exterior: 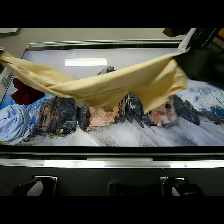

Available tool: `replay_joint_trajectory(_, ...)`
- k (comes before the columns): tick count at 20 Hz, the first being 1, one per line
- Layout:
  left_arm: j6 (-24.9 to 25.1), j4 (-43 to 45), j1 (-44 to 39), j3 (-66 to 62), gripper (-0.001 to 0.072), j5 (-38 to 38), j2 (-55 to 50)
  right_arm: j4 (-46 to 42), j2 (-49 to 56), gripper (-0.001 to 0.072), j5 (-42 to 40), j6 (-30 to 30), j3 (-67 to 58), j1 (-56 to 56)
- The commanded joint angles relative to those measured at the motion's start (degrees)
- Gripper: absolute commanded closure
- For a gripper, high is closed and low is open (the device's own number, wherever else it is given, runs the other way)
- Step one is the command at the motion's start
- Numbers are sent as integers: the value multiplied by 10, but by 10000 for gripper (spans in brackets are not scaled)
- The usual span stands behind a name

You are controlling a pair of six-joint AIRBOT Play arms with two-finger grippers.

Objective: Fold the clothes and pants, and hang the long-sleeved shirts on hangers.

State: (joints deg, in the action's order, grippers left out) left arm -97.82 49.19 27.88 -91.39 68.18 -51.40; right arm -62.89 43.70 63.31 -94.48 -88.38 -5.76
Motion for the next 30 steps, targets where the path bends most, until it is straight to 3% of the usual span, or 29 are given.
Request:
replay_joint_trajectory(1,-14,40,59,-2,691,-25,141,-58,-97,684,1,-60,-37,0)
replay_joint_trajectory(4,-61,114,90,-2,691,-67,196,-82,-111,684,8,-134,-37,0)
replay_joint_trajectory(7,-64,104,99,9,692,-60,182,-87,-48,683,62,-171,-37,0)
replay_joint_trajectory(10,-5,35,99,57,692,-61,126,-82,78,683,113,-190,-26,-2)
replay_joint_trajectory(13,16,31,57,114,692,-73,19,-59,218,684,111,-199,14,-3)
replay_joint_trajectory(18,37,112,-94,140,692,-159,-231,-31,431,683,-27,-204,40,-3)
replay_joint_trajectory(22,18,112,-142,139,691,-198,-380,69,534,683,-158,-193,40,-3)
replay_joint_trajectory(25,18,112,-154,139,689,-196,-422,107,561,679,-184,-159,40,-3)
replay_joint_trajectory(26,18,112,-154,139,680,-196,-423,106,561,620,-182,-147,40,-2)
replay_joint_trajectory(27,18,112,-151,139,615,-196,-420,108,559,466,-175,-134,39,0)
replay_joint_trajectory(28,18,112,-145,138,513,-190,-415,110,553,369,-160,-120,39,6)
replay_joint_trajectory(29,19,112,-134,133,388,-174,-407,112,541,351,-133,-99,39,18)
replay_joint_trajectory(30,27,112,-117,126,369,-147,-397,113,526,351,-99,-74,39,35)
